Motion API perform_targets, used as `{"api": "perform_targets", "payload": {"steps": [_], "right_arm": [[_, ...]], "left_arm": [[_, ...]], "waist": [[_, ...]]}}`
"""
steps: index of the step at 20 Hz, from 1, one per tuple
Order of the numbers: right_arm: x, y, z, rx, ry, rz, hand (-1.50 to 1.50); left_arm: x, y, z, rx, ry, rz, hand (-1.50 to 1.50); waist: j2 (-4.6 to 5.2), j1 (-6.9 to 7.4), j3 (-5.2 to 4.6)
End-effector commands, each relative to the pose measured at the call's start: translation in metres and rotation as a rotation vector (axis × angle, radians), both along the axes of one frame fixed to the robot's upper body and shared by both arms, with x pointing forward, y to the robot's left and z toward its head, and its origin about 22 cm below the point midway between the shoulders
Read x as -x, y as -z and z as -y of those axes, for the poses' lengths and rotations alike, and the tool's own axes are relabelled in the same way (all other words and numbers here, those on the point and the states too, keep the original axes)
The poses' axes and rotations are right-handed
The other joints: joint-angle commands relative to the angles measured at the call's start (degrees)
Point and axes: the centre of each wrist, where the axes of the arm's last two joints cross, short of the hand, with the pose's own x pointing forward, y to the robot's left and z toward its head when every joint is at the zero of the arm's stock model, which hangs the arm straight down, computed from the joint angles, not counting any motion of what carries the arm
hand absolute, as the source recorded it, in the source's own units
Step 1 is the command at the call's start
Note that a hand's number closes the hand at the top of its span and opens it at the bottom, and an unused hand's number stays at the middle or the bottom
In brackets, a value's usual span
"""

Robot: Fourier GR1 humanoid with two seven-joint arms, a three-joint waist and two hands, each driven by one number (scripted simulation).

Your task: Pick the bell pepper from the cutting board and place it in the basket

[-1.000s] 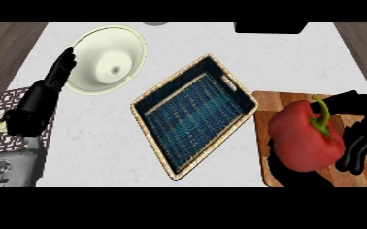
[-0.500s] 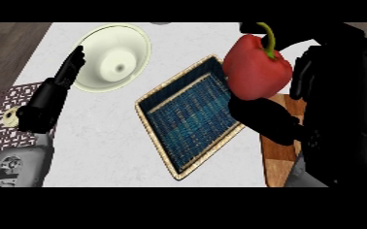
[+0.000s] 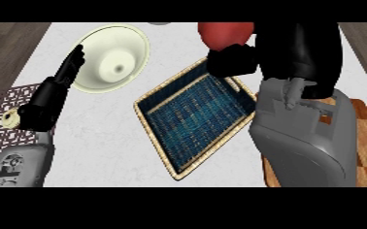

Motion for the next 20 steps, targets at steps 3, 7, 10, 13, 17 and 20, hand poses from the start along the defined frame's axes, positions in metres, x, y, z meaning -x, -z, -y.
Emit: {"api": "perform_targets", "payload": {"steps": [3,7,10,13,17,20], "right_arm": [[-0.023,-0.007,-0.022,0.156,0.219,-0.286,1.50],[-0.028,-0.005,-0.029,0.255,0.202,-0.333,1.50],[-0.039,-0.007,-0.023,0.201,0.166,-0.403,-1.50],[-0.039,-0.010,-0.023,0.146,0.097,-0.422,-1.50],[-0.041,-0.025,-0.026,0.049,0.085,-0.374,-1.50],[-0.028,-0.017,-0.031,-0.016,0.074,-0.284,-1.50]], "left_arm": [[0.002,0.003,-0.009,-0.004,-0.029,0.001,0.00],[0.000,0.000,-0.005,-0.004,-0.027,-0.014,0.00],[0.004,0.003,-0.005,0.007,-0.021,-0.011,0.00],[0.004,0.008,-0.002,0.000,-0.042,-0.006,0.00],[0.007,-0.008,-0.007,-0.024,-0.019,-0.002,0.00],[-0.002,-0.018,-0.015,0.006,-0.025,-0.006,0.00]], "waist": [[-0.56,-1.25,-0.06],[-0.67,-2.02,0.06],[-0.51,-1.41,0.12],[-0.63,-1.42,0.12],[-0.64,-1.08,0.21],[-0.54,-1.54,0.23]]}}
